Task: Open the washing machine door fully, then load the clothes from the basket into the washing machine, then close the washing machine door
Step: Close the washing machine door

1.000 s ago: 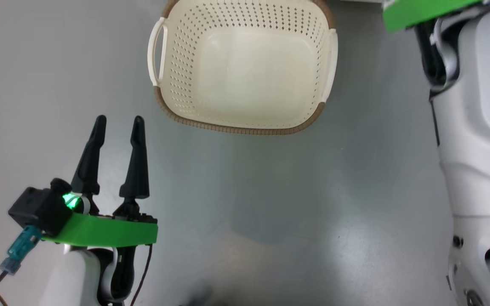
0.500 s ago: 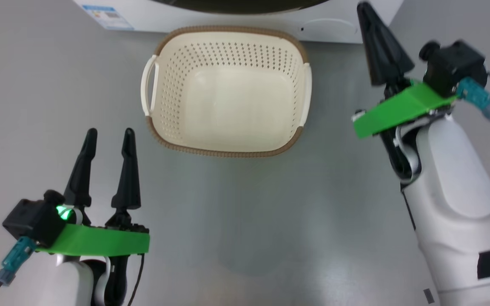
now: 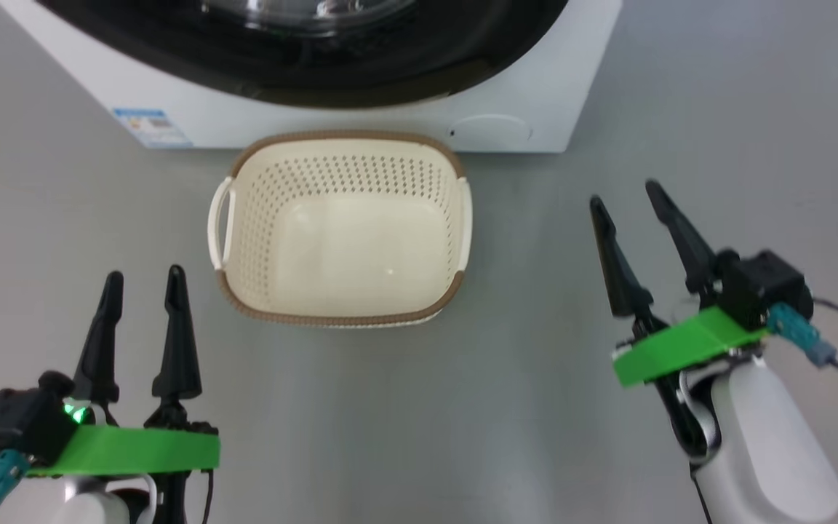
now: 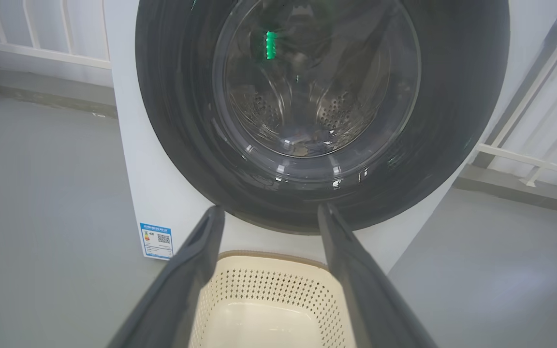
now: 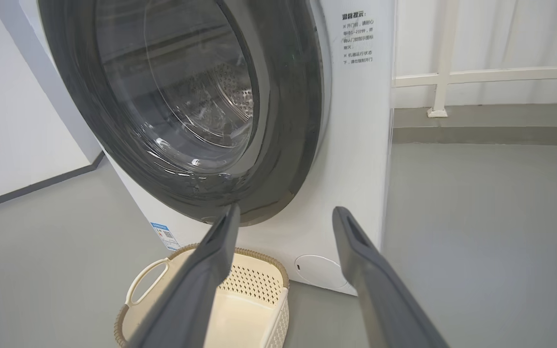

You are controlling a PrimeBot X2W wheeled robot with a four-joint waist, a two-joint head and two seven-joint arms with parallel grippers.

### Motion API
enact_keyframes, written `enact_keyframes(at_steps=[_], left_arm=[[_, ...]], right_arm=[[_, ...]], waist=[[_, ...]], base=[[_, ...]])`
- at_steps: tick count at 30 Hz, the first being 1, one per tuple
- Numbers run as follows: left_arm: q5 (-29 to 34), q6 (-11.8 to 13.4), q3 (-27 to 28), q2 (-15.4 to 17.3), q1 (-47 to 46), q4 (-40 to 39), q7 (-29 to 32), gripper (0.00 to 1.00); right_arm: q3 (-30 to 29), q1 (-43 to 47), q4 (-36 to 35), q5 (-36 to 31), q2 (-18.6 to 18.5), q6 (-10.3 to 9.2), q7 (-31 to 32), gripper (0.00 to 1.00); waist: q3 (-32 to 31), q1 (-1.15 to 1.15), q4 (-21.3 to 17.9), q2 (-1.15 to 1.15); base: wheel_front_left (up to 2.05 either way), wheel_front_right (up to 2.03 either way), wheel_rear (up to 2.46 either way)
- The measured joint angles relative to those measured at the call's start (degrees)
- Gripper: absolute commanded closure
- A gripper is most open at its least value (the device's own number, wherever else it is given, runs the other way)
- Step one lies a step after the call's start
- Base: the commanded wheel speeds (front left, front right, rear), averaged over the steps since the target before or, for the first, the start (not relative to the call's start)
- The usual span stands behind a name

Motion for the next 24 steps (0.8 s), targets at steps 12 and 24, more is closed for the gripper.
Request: enact_keyframes(at_steps=[12,24], left_arm=[[2.1,0.0,2.5,-0.1,5.5,0.5,0.0,0.00],[3.9,0.0,3.6,-0.2,9.5,1.3,0.0,0.00]], right_arm=[[-0.9,14.2,-4.9,2.9,0.3,0.00,0.0,0.00],[-3.1,22.8,-7.6,3.5,0.8,0.00,0.2,0.00]], waist=[[-8.2,0.00,-4.9,0.00],[-14.5,0.00,-8.6,0.00]], base=[[0.00,0.00,0.00],[0.00,0.00,0.00]])
